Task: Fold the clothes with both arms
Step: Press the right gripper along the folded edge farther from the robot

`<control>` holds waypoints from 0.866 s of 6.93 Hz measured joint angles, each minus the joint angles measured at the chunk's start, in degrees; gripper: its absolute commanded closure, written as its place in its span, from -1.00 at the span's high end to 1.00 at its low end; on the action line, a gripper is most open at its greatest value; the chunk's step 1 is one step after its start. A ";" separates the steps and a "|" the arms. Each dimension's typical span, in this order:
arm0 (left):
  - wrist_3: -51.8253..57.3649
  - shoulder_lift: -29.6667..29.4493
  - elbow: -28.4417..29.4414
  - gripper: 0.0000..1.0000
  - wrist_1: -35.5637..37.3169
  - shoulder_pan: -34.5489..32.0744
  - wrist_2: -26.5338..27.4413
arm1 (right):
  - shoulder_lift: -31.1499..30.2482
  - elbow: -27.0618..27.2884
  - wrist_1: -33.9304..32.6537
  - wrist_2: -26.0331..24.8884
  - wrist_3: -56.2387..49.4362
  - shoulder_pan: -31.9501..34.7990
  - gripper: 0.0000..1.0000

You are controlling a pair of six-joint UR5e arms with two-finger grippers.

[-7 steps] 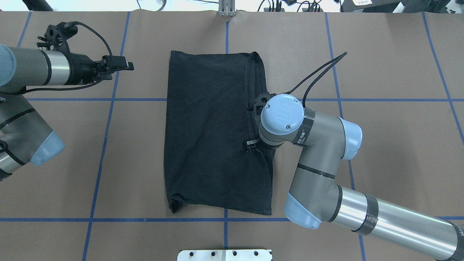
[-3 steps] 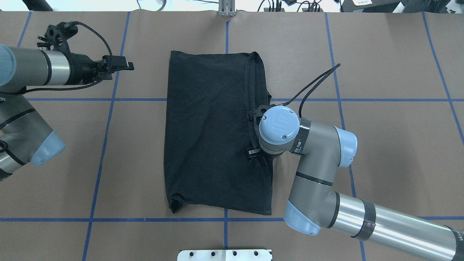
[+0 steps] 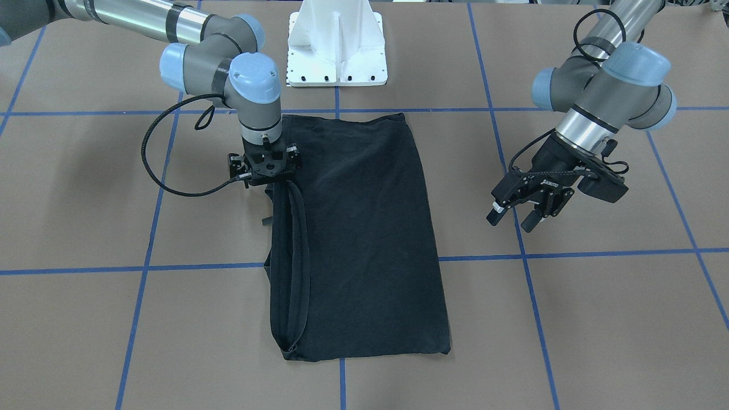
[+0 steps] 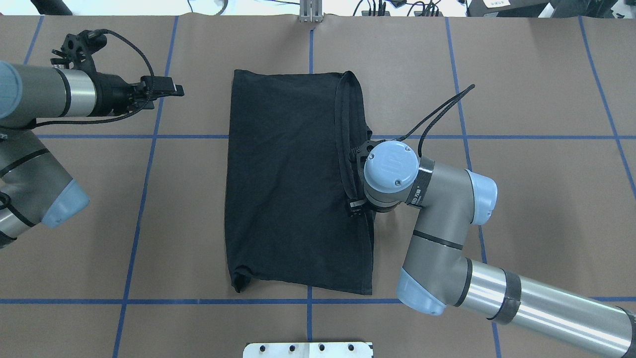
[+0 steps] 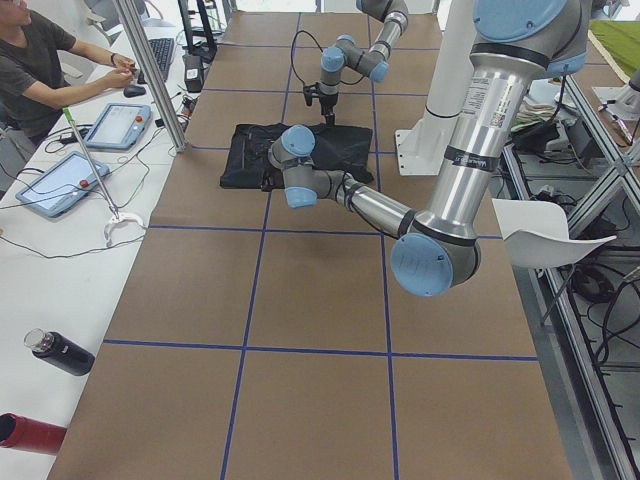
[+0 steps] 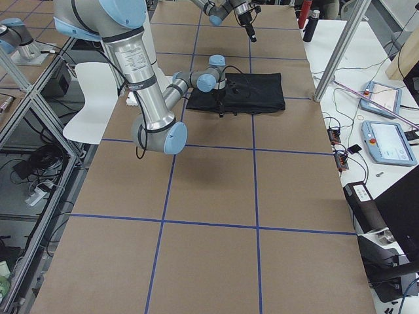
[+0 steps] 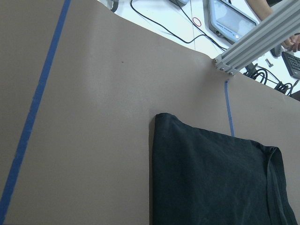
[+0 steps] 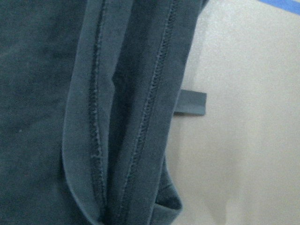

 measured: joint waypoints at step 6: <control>-0.01 0.08 0.29 1.00 -0.06 -0.02 0.00 | 1.10 2.06 0.29 3.74 -1.19 4.77 1.00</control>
